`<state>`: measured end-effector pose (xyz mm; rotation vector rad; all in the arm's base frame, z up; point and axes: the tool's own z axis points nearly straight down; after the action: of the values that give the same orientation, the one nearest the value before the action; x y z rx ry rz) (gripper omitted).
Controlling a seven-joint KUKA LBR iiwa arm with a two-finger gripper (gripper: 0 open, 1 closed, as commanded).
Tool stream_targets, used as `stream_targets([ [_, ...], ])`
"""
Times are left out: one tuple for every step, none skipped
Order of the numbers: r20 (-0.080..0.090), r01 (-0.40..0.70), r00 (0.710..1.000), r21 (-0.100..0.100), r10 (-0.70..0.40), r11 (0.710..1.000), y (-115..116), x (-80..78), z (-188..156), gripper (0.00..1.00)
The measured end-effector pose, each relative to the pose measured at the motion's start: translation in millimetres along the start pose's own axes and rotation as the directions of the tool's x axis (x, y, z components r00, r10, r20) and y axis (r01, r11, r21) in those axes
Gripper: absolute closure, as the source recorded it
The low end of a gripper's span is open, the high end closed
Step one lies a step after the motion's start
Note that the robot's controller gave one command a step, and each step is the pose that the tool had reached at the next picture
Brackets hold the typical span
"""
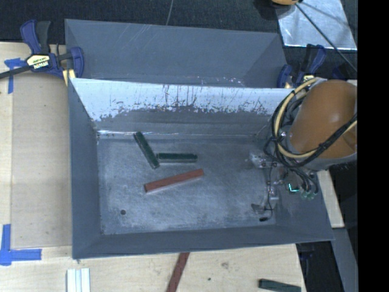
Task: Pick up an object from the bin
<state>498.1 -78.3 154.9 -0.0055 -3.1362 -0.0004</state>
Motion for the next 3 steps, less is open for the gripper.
stream_targets([
  [0.008, 0.003, 1.0, 0.001, -0.003, 1.0, 0, -2.0, -4, 0.0],
  [0.017, 0.07, 0.997, 0.002, -0.07, 0.998, 73, -68.8, 63, 0.0],
  [0.006, 0.172, 0.985, 0.001, -0.172, 0.985, 24, -52.1, 59, 0.0],
])
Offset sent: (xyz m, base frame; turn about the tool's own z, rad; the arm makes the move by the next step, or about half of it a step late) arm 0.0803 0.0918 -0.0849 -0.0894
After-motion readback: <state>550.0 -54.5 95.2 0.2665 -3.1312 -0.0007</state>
